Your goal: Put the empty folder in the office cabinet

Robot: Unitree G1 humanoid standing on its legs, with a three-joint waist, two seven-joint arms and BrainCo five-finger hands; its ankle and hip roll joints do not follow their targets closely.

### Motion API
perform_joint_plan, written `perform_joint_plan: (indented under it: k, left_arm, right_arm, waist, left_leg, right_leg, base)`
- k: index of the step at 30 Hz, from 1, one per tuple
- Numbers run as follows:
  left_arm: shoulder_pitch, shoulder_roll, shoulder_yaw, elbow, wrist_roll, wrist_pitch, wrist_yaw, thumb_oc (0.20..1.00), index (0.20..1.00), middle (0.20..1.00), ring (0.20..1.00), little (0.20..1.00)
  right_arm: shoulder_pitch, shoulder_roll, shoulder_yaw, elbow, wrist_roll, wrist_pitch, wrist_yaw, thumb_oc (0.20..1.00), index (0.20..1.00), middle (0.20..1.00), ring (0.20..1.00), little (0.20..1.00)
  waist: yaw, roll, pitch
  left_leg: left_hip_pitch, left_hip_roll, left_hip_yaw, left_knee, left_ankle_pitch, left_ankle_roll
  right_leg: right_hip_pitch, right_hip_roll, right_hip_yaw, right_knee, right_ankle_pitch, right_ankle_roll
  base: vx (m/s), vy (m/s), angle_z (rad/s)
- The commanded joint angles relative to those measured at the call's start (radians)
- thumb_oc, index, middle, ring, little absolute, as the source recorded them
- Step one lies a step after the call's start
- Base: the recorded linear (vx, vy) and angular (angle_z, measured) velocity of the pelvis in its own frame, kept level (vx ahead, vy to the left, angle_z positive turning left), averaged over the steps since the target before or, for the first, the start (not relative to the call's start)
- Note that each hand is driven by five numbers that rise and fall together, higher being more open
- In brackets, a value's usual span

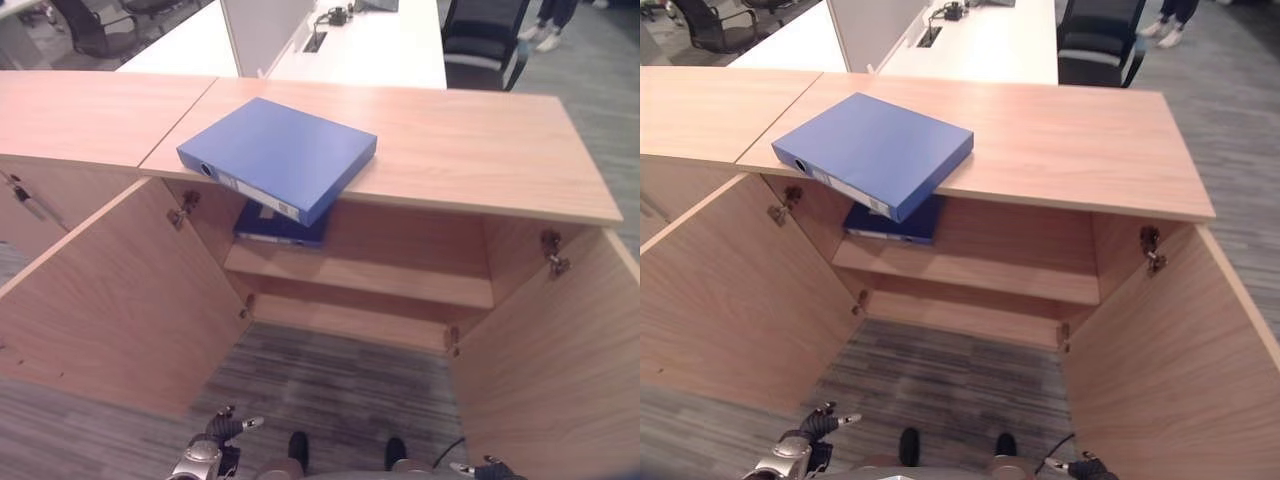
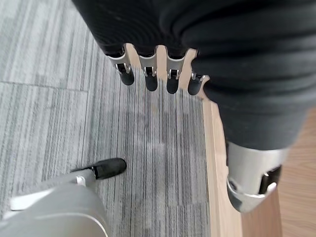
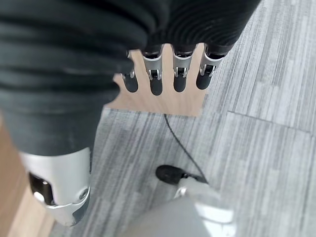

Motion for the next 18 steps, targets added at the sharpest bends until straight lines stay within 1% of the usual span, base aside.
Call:
perform_joint_plan:
  k: [1, 2, 3, 4, 5, 6, 7, 9, 10, 11, 13, 14, 15, 16, 18]
  left_arm:
    - [-0.052, 0.035, -0.003, -0.083, 0.025, -0.032, 0.041, 1.000, 1.000, 1.000, 1.000, 1.000]
    - [-0.059, 0.052, -0.001, -0.122, 0.032, -0.036, 0.049, 1.000, 1.000, 1.000, 1.000, 1.000]
    - [-0.059, 0.052, -0.001, -0.123, 0.032, -0.036, 0.049, 1.000, 1.000, 1.000, 1.000, 1.000]
    - [-0.269, 0.200, -0.024, -0.049, -0.003, 0.005, 0.030, 1.000, 1.000, 1.000, 1.000, 1.000]
    - [-0.138, 0.187, 0.005, -0.211, 0.021, -0.036, 0.054, 1.000, 1.000, 1.000, 1.000, 1.000]
    - [-0.046, 0.179, 0.026, -0.349, 0.041, -0.061, 0.079, 1.000, 1.000, 1.000, 1.000, 1.000]
    - [0.024, 0.169, 0.032, -0.432, 0.083, -0.080, 0.101, 1.000, 1.000, 1.000, 1.000, 1.000]
    - [0.082, 0.174, 0.055, -0.509, 0.145, -0.096, 0.148, 1.000, 1.000, 1.000, 1.000, 1.000]
    - [0.123, 0.183, 0.085, -0.607, 0.206, -0.112, 0.218, 1.000, 1.000, 1.000, 1.000, 1.000]
    - [0.126, 0.183, 0.086, -0.610, 0.207, -0.111, 0.218, 1.000, 1.000, 1.000, 1.000, 1.000]
    - [0.147, 0.200, 0.121, -0.700, 0.264, -0.113, 0.283, 1.000, 1.000, 1.000, 1.000, 1.000]
    - [0.147, 0.200, 0.121, -0.700, 0.264, -0.113, 0.283, 1.000, 1.000, 1.000, 1.000, 1.000]
    - [0.159, 0.221, 0.161, -0.797, 0.355, -0.116, 0.376, 1.000, 1.000, 1.000, 1.000, 1.000]
    - [0.162, 0.221, 0.162, -0.800, 0.357, -0.114, 0.377, 1.000, 1.000, 1.000, 1.000, 1.000]
    - [0.172, 0.247, 0.198, -0.872, 0.438, -0.106, 0.442, 1.000, 1.000, 1.000, 1.000, 1.000]
  right_arm:
    - [-0.047, -0.044, 0.000, -0.022, 0.012, -0.008, -0.005, 1.000, 1.000, 1.000, 1.000, 1.000]
    - [-0.046, -0.044, -0.001, -0.025, 0.010, -0.009, -0.007, 1.000, 1.000, 1.000, 1.000, 1.000]
    - [-0.046, -0.044, -0.001, -0.025, 0.010, -0.009, -0.007, 1.000, 1.000, 1.000, 1.000, 1.000]
    - [-0.065, -0.064, 0.027, -0.021, 0.000, 0.008, 0.035, 1.000, 1.000, 1.000, 1.000, 1.000]
    - [-0.052, -0.064, 0.013, -0.041, 0.005, -0.007, 0.007, 1.000, 1.000, 1.000, 1.000, 1.000]
    - [-0.046, -0.067, 0.000, -0.041, -0.003, -0.009, -0.010, 1.000, 1.000, 1.000, 1.000, 1.000]
    - [-0.038, -0.061, -0.017, -0.046, -0.004, -0.020, -0.018, 1.000, 1.000, 1.000, 1.000, 1.000]
    - [-0.022, -0.045, -0.041, -0.059, -0.002, -0.036, -0.030, 1.000, 1.000, 1.000, 1.000, 1.000]
    - [-0.004, -0.026, -0.064, -0.058, 0.003, -0.050, -0.046, 1.000, 1.000, 1.000, 1.000, 1.000]
    - [-0.004, -0.025, -0.064, -0.057, 0.002, -0.051, -0.047, 1.000, 1.000, 1.000, 1.000, 1.000]
    - [-0.001, -0.015, -0.071, -0.054, 0.003, -0.058, -0.061, 1.000, 1.000, 1.000, 1.000, 1.000]
    - [-0.001, -0.015, -0.071, -0.054, 0.003, -0.058, -0.061, 1.000, 1.000, 1.000, 1.000, 1.000]
    - [0.001, 0.000, -0.076, -0.043, 0.007, -0.061, -0.076, 1.000, 1.000, 1.000, 1.000, 1.000]
    - [0.001, 0.001, -0.075, -0.042, 0.007, -0.061, -0.076, 1.000, 1.000, 1.000, 1.000, 1.000]
    - [0.005, 0.011, -0.074, -0.038, 0.010, -0.064, -0.082, 1.000, 1.000, 1.000, 1.000, 1.000]
  waist:
    - [0.031, 0.032, 0.019]
    - [0.032, 0.032, 0.017]
    - [0.032, 0.032, 0.017]
    - [0.006, 0.037, -0.003]
    - [0.017, 0.038, 0.000]
    - [0.033, 0.037, 0.005]
    - [0.045, 0.034, 0.013]
    - [0.060, 0.024, 0.015]
    - [0.075, 0.008, 0.013]
    - [0.075, 0.007, 0.012]
    - [0.084, -0.001, 0.010]
    - [0.084, -0.001, 0.010]
    - [0.096, -0.014, 0.008]
    - [0.096, -0.015, 0.008]
    - [0.105, -0.023, 0.005]
  left_leg:
    - [-0.002, 0.056, -0.053, 0.036, -0.064, -0.034]
    - [0.000, 0.053, -0.051, 0.031, -0.065, -0.032]
    - [0.000, 0.053, -0.050, 0.031, -0.065, -0.032]
    - [0.008, 0.059, -0.032, 0.021, -0.058, -0.037]
    - [0.014, 0.052, -0.031, 0.018, -0.067, -0.033]
    - [0.010, 0.049, -0.039, 0.019, -0.067, -0.029]
    - [0.005, 0.045, -0.045, 0.018, -0.067, -0.026]
    - [-0.001, 0.040, -0.055, 0.017, -0.069, -0.022]
    - [0.000, 0.038, -0.061, 0.016, -0.074, -0.018]
    - [0.000, 0.038, -0.061, 0.016, -0.074, -0.018]
    - [0.003, 0.036, -0.066, 0.014, -0.078, -0.017]
    - [0.003, 0.036, -0.066, 0.014, -0.078, -0.017]
    - [0.005, 0.033, -0.070, 0.013, -0.084, -0.016]
    - [0.005, 0.033, -0.070, 0.013, -0.084, -0.016]
    - [0.007, 0.033, -0.071, 0.011, -0.088, -0.016]
  right_leg:
    - [0.040, 0.026, 0.009, 0.071, -0.128, 0.023]
    - [0.039, 0.023, 0.011, 0.071, -0.127, 0.027]
    - [0.039, 0.023, 0.011, 0.071, -0.127, 0.027]
    - [0.031, 0.023, 0.029, 0.069, -0.118, 0.036]
    - [0.040, 0.017, 0.026, 0.068, -0.123, 0.039]
    - [0.037, 0.013, 0.021, 0.070, -0.121, 0.041]
    - [0.035, 0.008, 0.015, 0.073, -0.121, 0.044]
    - [0.031, 0.003, 0.006, 0.076, -0.122, 0.050]
    - [0.037, -0.003, -0.001, 0.076, -0.122, 0.058]
    - [0.038, -0.003, -0.001, 0.076, -0.122, 0.058]
    - [0.041, -0.006, -0.004, 0.075, -0.122, 0.061]
    - [0.041, -0.006, -0.004, 0.075, -0.122, 0.061]
    - [0.045, -0.009, -0.008, 0.073, -0.122, 0.065]
    - [0.045, -0.009, -0.008, 0.073, -0.122, 0.065]
    - [0.047, -0.009, -0.008, 0.071, -0.123, 0.067]
  base:
    - [0.05, 0.079, -0.02]
    - [0.03, 0.055, -0.02]
    - [0.06, 0.074, -0.01]
    - [0.07, 0.081, -0.01]
    - [0.06, 0.105, 0.04]
    - [-0.02, 0.076, -0.14]
    - [-0.06, 0.060, -0.29]
    - [-0.02, 0.028, -0.10]
    - [0.02, 0.005, 0.27]
    - [0.04, 0.021, 0.28]
    - [0.02, 0.017, 0.14]
    - [0.03, 0.006, 0.12]
    - [0.02, 0.001, 0.13]
    - [0.02, 0.002, 0.12]
    - [0.01, 0.005, 0.13]
